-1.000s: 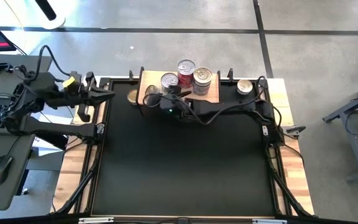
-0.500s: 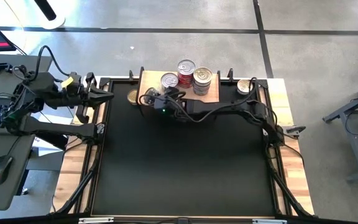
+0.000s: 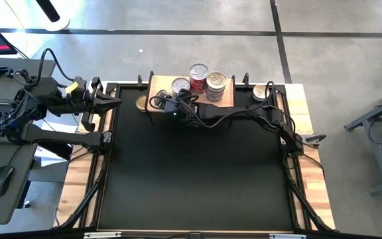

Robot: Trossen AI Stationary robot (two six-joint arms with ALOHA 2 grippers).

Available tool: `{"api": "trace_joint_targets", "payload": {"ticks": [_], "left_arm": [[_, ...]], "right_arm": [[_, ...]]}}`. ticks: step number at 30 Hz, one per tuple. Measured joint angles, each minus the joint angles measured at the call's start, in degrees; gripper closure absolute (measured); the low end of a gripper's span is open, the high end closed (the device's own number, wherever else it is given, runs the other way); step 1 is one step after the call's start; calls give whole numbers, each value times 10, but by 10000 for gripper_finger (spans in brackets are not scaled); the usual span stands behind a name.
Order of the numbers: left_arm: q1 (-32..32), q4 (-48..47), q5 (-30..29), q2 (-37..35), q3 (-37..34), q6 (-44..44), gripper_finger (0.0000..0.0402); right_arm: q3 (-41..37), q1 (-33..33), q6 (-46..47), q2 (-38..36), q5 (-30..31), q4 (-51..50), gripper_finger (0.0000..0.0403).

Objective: Stack canned seafood by type on shelf
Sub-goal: Put the green tuna can on the shelf

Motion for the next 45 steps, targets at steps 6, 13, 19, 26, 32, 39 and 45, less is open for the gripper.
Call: {"api": "trace_joint_targets", "payload": {"ticks": [6, 13, 19, 26, 32, 39, 45], "left_arm": [[0, 0, -4, 0, 0, 0, 402], [0, 0, -4, 0, 0, -9, 402], [0, 0, -4, 0, 0, -10, 402], [0, 0, -4, 0, 0, -10, 401], [0, 0, -4, 0, 0, -10, 402], [0, 0, -4, 0, 0, -10, 401], [0, 0, -4, 0, 0, -9, 401]], "right_arm": [[0, 1, 2, 0, 0, -1, 262], [0, -1, 3, 0, -7, -2, 261], [0, -11, 18, 0, -34, -3, 251], [0, -16, 18, 0, -46, -4, 195], [0, -18, 18, -1, -49, -38, 157], [0, -26, 28, -1, -97, -65, 152], [0, -31, 18, -1, -98, -18, 152]]}}
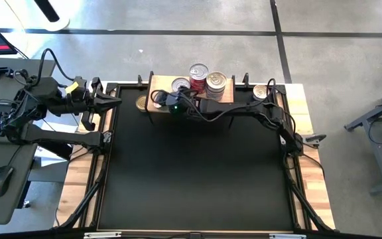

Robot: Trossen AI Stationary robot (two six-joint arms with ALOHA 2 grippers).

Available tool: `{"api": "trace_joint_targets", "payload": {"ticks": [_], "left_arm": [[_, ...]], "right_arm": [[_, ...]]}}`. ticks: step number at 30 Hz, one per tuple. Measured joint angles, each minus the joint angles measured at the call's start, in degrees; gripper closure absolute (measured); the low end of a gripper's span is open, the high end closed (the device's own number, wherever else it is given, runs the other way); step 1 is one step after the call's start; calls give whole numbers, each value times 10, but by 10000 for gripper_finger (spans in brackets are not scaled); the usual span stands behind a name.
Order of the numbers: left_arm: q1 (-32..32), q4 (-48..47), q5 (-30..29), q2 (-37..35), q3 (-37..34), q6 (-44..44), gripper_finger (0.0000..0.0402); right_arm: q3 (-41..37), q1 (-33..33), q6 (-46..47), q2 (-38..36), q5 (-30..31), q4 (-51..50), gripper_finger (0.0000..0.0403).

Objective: Stack canned seafood by type on shelf
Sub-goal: Put the green tuna can on the shelf

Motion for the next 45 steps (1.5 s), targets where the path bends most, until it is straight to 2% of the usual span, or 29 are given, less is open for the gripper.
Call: {"api": "trace_joint_targets", "payload": {"ticks": [3, 8, 16, 22, 31, 35, 45], "left_arm": [[0, 0, 0, 0, 0, 1, 402], [0, 0, 0, 0, 0, 5, 402], [0, -1, 0, 0, 0, 5, 402], [0, -2, -14, 0, 0, 6, 401], [0, -2, -24, 0, 0, 7, 402], [0, -2, -24, 0, 0, 5, 402], [0, -2, -33, 0, 0, 5, 402]], "right_arm": [[0, -5, -8, 0, -10, 7, 152], [0, -7, -20, -2, -27, -42, 152], [0, -8, -22, -10, -27, -84, 152], [0, -14, -62, -34, -28, -119, 152], [0, -15, -82, -43, -62, -164, 152], [0, -3, -131, -44, -92, -164, 152], [0, 44, -311, -102, -88, -218, 152]]}}
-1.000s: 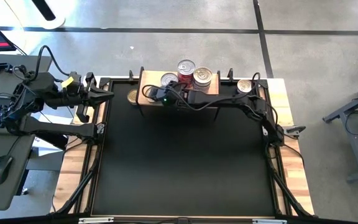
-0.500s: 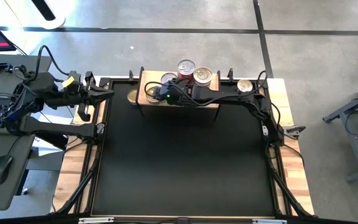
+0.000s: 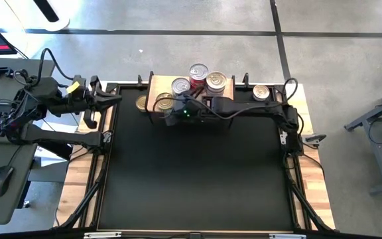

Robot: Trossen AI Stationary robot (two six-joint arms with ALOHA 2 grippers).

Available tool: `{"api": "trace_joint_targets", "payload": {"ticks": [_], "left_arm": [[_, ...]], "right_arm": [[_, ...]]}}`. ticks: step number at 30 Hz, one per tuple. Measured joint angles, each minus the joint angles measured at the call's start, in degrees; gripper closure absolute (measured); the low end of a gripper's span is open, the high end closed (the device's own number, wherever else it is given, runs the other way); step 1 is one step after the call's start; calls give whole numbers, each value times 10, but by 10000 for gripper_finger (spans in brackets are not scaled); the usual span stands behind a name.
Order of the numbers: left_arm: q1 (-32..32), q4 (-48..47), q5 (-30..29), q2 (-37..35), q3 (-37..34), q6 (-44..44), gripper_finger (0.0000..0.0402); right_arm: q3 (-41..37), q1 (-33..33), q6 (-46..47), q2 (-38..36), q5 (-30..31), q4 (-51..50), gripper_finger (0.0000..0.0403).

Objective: Stack canned seafood by type on shelf
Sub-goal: Put the green tuna can on the shelf

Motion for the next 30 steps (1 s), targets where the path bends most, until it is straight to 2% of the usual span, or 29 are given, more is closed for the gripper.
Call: {"api": "trace_joint_targets", "payload": {"ticks": [6, 9, 11, 14, 16, 23, 30], "left_arm": [[0, 1, -16, 0, 0, -7, 402], [0, 1, -16, 0, 0, -11, 401], [0, 2, -17, 1, 0, -11, 402], [0, 2, -31, 4, 0, -11, 401], [0, 2, -39, 7, 0, -11, 402], [0, 1, -41, 21, 0, -12, 401], [0, 0, -41, 30, 0, -12, 402]], "right_arm": [[0, 16, -51, -6, -5, -27, 154], [0, 17, -63, -5, 14, -44, 182], [0, 12, -55, -6, 29, -60, 231], [0, 0, -62, 3, 33, -57, 347], [0, -8, -80, 14, 24, -45, 385], [0, -28, -91, 52, 14, 8, 398], [0, -29, -105, 55, 8, 0, 402]]}}
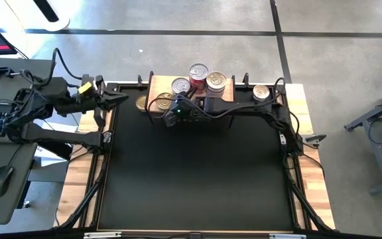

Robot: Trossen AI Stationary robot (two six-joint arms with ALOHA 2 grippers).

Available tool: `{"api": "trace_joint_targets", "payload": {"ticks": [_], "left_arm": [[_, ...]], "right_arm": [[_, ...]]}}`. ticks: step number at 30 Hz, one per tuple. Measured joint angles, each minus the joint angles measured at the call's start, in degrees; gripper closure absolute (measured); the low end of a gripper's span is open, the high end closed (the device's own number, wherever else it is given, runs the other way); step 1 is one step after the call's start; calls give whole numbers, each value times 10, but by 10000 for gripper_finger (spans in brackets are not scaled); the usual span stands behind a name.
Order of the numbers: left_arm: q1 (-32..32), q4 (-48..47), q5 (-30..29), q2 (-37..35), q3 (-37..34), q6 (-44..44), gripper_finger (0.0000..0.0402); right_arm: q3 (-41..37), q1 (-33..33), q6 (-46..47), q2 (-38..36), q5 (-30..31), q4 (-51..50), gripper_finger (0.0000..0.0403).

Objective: Stack canned seafood by type on shelf
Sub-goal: Put the green tuna can on the shelf

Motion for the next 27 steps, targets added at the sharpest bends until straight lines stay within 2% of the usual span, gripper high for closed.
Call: {"api": "trace_joint_targets", "payload": {"ticks": [10, 19, 27], "left_arm": [[0, 0, 0, 9, 0, 0, 402], [0, 0, 0, 9, 0, 0, 402], [0, 0, 0, 10, 0, 1, 402]], "right_arm": [[0, -8, 10, 25, -2, 71, 403], [0, -31, 1, 28, 9, 95, 403], [0, -36, 8, 40, -7, 143, 403]]}}
